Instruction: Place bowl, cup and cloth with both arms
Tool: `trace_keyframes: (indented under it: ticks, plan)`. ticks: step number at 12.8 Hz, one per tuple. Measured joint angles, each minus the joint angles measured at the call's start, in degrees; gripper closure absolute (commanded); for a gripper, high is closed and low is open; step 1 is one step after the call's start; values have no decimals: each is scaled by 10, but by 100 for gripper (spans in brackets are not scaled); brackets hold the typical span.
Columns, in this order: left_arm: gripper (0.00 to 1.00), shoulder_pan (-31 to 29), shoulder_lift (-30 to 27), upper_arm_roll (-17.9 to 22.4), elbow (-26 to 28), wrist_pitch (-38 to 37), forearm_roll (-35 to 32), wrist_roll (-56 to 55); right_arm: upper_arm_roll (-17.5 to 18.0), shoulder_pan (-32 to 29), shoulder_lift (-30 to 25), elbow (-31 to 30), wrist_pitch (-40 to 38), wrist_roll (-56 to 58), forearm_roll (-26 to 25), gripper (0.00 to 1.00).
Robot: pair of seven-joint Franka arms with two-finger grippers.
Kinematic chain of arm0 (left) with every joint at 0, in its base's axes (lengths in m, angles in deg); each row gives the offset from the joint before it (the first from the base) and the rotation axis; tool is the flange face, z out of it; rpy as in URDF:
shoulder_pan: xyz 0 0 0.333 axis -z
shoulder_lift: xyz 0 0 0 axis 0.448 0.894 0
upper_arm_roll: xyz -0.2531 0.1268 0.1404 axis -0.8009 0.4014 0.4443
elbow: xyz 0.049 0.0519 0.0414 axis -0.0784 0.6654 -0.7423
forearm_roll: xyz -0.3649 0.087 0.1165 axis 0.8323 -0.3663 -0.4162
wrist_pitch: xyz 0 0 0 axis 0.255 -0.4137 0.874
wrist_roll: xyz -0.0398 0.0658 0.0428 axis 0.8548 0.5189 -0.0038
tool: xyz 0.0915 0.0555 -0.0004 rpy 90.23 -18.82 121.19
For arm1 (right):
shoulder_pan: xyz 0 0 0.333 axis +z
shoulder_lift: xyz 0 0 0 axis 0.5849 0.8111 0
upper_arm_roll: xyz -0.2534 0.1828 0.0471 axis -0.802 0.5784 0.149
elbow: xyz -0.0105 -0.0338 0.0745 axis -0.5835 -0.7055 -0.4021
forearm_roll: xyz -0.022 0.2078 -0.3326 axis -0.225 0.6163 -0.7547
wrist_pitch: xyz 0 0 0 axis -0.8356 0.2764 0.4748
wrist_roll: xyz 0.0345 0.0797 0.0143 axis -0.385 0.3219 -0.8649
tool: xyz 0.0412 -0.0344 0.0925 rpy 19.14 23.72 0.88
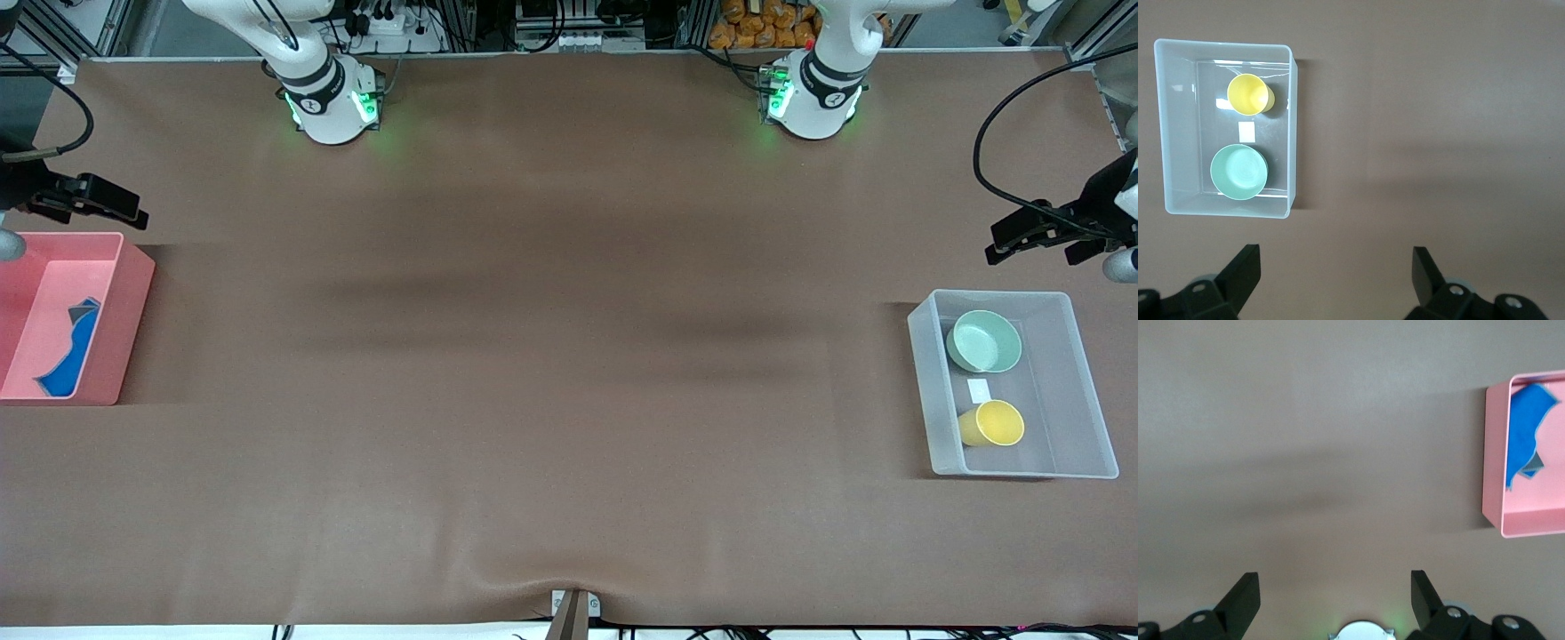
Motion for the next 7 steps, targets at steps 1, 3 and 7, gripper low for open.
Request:
trace_keyframes:
  ticks: [1,3,7]
  plan:
    - [0,-2,0,0,-1,0,0,1,0,-1,0,-2,7,3,0,0]
    - [0,-5,0,1,-3,0,0,2,0,-4,0,-5,11,9,0,0]
    - [0,-6,0,2,-3,0,0,2,0,-8,0,-6,15,21,0,0]
